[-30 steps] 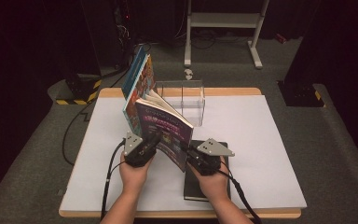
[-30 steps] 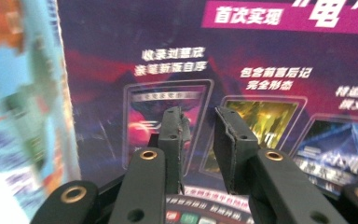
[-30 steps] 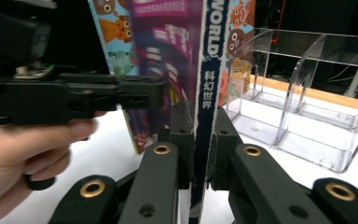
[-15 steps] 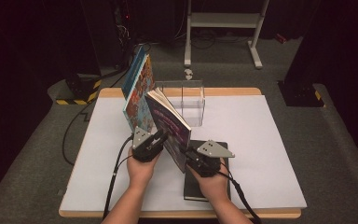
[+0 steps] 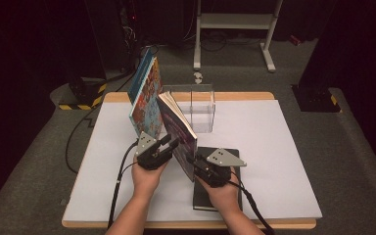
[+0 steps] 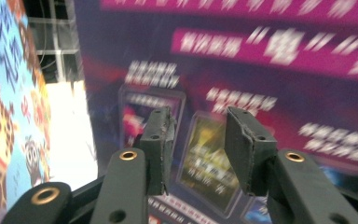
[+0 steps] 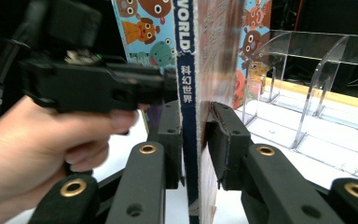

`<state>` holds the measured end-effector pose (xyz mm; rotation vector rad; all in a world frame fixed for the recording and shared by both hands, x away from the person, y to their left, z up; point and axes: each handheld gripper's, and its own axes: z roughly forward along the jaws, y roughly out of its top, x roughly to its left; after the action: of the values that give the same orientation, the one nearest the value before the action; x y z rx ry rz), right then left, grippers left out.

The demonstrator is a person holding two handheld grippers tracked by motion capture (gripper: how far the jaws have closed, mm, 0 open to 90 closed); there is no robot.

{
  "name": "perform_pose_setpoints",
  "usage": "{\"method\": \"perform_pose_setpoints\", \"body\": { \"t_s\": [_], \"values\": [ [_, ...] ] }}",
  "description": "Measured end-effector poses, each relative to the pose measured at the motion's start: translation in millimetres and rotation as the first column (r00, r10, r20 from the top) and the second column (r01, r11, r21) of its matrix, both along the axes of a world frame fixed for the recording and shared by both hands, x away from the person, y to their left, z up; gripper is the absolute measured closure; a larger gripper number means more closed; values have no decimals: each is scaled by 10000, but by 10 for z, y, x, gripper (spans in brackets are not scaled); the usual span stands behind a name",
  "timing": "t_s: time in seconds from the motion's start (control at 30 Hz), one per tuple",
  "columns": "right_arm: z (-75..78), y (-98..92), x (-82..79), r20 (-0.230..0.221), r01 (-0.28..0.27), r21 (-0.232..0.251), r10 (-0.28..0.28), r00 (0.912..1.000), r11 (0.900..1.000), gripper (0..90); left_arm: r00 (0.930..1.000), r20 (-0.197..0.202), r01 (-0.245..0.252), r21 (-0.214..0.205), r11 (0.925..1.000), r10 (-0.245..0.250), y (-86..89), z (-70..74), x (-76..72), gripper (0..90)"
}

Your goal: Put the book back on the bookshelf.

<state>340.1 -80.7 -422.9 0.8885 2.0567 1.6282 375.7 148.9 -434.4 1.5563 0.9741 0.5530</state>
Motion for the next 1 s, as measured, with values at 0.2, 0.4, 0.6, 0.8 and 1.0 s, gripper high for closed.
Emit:
{"method": "perform_pose_setpoints", "body": {
  "t_s": [0.2, 0.4, 0.6, 0.8, 1.0],
  "values": [
    [-7, 3, -2, 24, 37, 1, -37, 10000, 10000, 750, 9971, 757, 108, -93, 9999, -101, -6, 215, -124, 502],
    [-18, -5, 5, 3, 155, 9, -155, 9999, 9999, 753, 9913, 1151, 655, -107, 9978, -638, -6, 375, -253, 418],
    [-19, -9, 4, -10, 154, 22, -154, 9999, 9999, 751, 9832, 1395, 1212, -158, 9925, -1178, -10, 483, -389, 325],
    [-26, 3, 0, -32, 107, 80, -107, 9999, 9999, 746, 9794, 1411, 1494, -245, 9885, -1446, -50, 524, -477, 272],
    [-32, 15, -6, -21, 71, 82, -70, 10000, 9999, 744, 9754, 1364, 1791, -330, 9833, -1730, -127, 541, -502, 257]
  ]
}}
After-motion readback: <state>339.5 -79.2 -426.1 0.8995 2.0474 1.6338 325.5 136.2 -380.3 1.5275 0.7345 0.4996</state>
